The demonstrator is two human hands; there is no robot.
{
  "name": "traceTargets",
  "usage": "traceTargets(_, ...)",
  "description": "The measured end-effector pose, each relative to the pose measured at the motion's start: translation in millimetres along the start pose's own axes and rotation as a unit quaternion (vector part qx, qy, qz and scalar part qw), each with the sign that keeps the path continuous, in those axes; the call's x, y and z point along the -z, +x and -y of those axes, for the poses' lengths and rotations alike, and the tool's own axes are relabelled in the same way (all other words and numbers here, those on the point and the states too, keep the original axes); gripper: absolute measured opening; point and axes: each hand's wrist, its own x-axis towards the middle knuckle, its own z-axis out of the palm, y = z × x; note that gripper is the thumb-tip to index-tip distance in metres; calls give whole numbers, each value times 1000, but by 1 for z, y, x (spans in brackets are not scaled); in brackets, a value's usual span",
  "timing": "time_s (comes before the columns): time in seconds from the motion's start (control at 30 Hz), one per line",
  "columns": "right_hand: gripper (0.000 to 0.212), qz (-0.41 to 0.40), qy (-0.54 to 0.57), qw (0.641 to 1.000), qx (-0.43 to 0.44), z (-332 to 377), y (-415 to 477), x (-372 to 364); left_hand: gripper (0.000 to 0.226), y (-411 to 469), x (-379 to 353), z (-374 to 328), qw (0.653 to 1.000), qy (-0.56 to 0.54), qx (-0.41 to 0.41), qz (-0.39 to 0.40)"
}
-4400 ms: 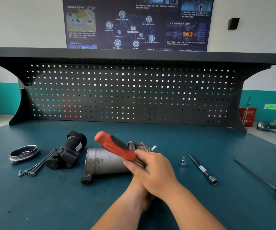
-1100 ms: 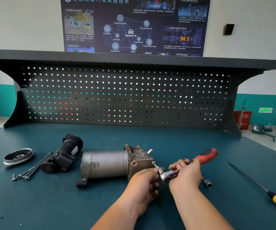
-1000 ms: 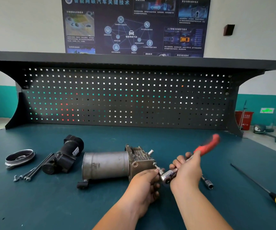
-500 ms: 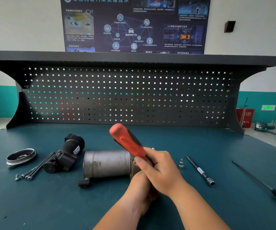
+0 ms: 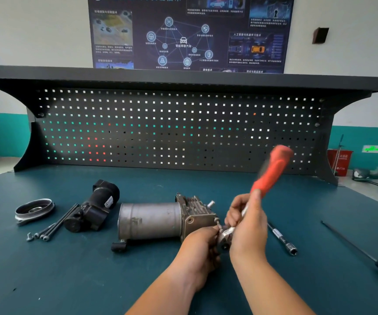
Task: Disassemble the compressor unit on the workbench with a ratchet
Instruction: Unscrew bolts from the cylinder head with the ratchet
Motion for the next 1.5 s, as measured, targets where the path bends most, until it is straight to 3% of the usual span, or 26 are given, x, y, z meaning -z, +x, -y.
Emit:
traceTargets(0.07, 48, -87, 59, 992, -63, 1, 9, 6, 29, 2, 0, 1, 1000, -6, 3, -13)
traceTargets(0.17, 52, -195, 163, 951, -175, -1, 22, 19, 32, 2, -1, 1, 1000, -13, 0, -4)
traceTargets(0.23, 52, -227, 179, 932, -217, -2, 26, 25, 29, 1, -2, 1, 1000, -9, 0, 3)
traceTargets(0.3, 52, -218, 160, 936, -226, -1, 29, 25, 26, 2, -1, 1, 1000, -1, -1, 4)
traceTargets(0.43, 50, -115, 21, 977, -176, 10, 34, 14, 22, 1, 0, 2, 1000, 2, -6, 1)
traceTargets(0.57, 45, 80, -154, 985, -10, 10, 20, 4, 21, 4, 1, 4, 1000, 7, -15, 8)
traceTargets(0.63, 42, 182, -231, 952, 84, 6, 9, 2, 21, 6, 3, 5, 1000, 15, -21, 17)
traceTargets(0.7, 39, 277, -350, 881, 157, 3, 2, 1, 15, 3, 2, 5, 998, -7, -36, 43)
traceTargets(0.77, 51, 326, -434, 820, 181, -1, -2, 1, 16, 0, 1, 4, 991, -93, -53, 75)
traceTargets(0.8, 50, 330, -435, 818, 182, -2, -3, 1, 17, 0, 1, 4, 989, -111, -59, 77)
traceTargets(0.83, 44, 327, -408, 835, 174, -1, -4, 0, 17, 1, 2, 5, 992, -95, -52, 69)
traceTargets(0.9, 30, 286, -289, 905, 122, 2, -4, -1, 16, 4, 3, 6, 998, -22, -37, 39)
traceTargets(0.97, 37, 205, -158, 965, 48, 4, -2, -2, 14, 6, 4, 6, 999, 8, -31, 11)
traceTargets(1.03, 43, 88, -70, 994, -12, 6, 2, -1, 21, 6, 3, 3, 1000, -1, -20, 0)
traceTargets(1.1, 44, -44, 19, 995, -91, 11, 10, 3, 18, 5, 2, 3, 1000, -17, -20, 2)
traceTargets(1.23, 48, -202, 199, 932, -224, 12, 23, 16, 12, 6, 2, 3, 1000, -7, -15, 12)
traceTargets(1.37, 49, -170, 113, 956, -209, 11, 26, 17, 12, 4, 1, 3, 1000, 8, -15, 17)
traceTargets(1.5, 44, -38, -64, 995, -63, 12, 16, 4, 18, 3, 1, 5, 1000, 4, -15, 19)
